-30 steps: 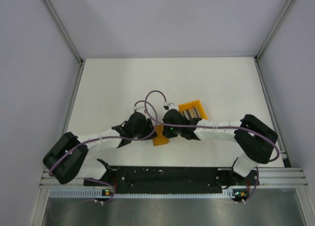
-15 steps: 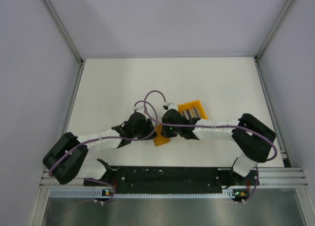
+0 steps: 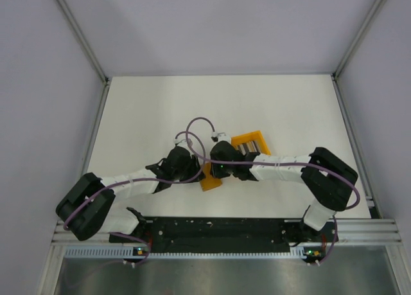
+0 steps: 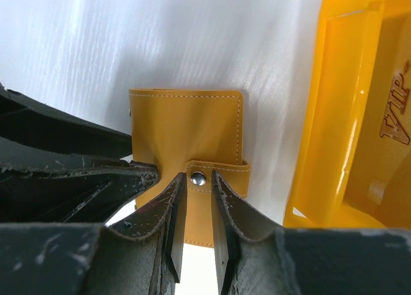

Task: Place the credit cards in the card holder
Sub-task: Close the card holder at the center of the board.

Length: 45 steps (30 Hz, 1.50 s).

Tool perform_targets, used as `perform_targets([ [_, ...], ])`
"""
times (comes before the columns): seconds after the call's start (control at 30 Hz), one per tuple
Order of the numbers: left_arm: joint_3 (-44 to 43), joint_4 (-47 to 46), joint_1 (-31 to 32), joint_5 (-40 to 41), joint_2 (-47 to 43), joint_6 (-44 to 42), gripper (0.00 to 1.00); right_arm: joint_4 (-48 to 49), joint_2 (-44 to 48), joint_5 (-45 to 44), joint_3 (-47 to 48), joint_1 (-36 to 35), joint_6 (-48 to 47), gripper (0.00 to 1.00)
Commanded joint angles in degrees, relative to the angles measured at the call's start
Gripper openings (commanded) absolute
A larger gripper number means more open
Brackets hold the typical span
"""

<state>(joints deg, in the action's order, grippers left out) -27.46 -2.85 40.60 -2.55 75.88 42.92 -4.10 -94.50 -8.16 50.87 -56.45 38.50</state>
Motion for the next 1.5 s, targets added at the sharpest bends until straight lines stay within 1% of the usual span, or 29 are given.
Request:
perform_targets([
  [0.0,1.3,1.4,0.3,0.0,0.2,-0.6,0.44,0.1,-2.4,0.2,3.6,0.3,-1.3,0.22],
  [0.2,1.2,1.4,0.3,0.1,0.2,-0.7,0.44,-1.6,-3.5,-0.4,3.7,0.2,-1.1,0.2],
  [0.33,0.9,1.7,0.3,0.1,0.1,-0.7,0.44,-4.3,-3.9,-1.2,4.1,0.1,-1.7,0.16],
  [0.5,0.7,2.4,0.3,1.2,-0.2,-0.7,0.44,-7.9,-5.4,-1.5,3.8,-0.2,-3.3,0.15],
  [0.67,0.4,1.4,0.3,1.5,-0.4,-1.7,0.46,-7.9,-6.2,-1.1,2.3,-0.6,-3.0,0.14],
  [0.83,-0.4,2.5,0.3,1.9,-1.1,-2.4,0.49,-8.3,-7.2,-1.1,1.9,-0.7,-1.7,0.14],
  [0.87,-0.6,2.6,0.4,3.9,-1.3,-2.4,0.49,-8.5,-7.5,-0.9,1.7,-0.6,-1.5,0.13],
  [0.97,-0.4,2.6,0.3,4.2,-1.3,-1.9,0.5,-8.7,-8.0,-0.8,0.8,-0.9,-1.0,0.13],
  [1.33,0.6,1.4,0.3,4.0,-0.3,-0.9,0.49,-12.0,-9.9,-3.1,-0.3,-3.4,-1.2,0.13],
  [1.47,1.1,1.2,0.3,4.2,-0.4,-0.4,0.49,-11.9,-10.2,-2.4,-1.2,-4.2,1.1,0.1],
])
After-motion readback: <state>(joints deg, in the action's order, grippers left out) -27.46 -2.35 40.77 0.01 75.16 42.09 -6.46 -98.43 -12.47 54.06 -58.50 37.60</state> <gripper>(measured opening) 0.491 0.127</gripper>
